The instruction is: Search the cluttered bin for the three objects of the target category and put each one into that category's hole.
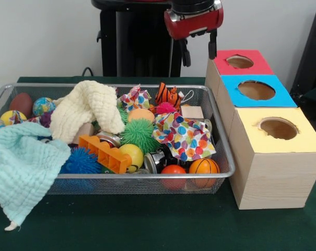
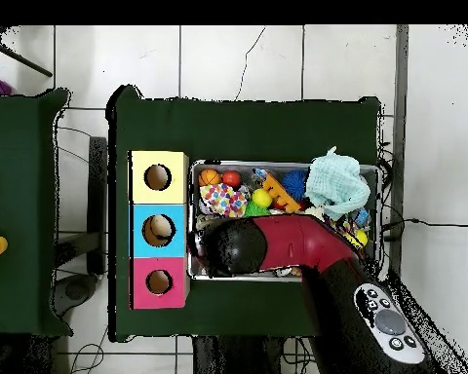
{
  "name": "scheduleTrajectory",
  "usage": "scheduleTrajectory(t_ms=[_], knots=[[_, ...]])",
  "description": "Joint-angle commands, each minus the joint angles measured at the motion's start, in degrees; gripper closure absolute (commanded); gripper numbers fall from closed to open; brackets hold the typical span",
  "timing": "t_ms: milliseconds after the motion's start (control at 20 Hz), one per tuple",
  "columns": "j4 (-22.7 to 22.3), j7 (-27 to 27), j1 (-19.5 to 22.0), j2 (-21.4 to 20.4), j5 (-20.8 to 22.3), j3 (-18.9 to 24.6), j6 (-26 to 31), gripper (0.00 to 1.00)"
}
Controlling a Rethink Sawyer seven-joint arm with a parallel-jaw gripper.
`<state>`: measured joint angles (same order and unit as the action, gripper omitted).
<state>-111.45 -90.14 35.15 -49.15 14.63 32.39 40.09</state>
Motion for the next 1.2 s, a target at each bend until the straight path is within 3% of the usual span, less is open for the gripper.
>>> scheduleTrajectory(t_ms=[50, 700, 1200], knots=[[7.94, 11.04, 0.60, 5.22, 5.19, 3.95, 6.25, 0.00], [20.47, 13.22, -1.23, 12.83, 7.82, 6.09, 12.12, 0.00], [24.15, 16.12, 1.04, 15.80, 9.14, 7.63, 15.42, 0.00]])
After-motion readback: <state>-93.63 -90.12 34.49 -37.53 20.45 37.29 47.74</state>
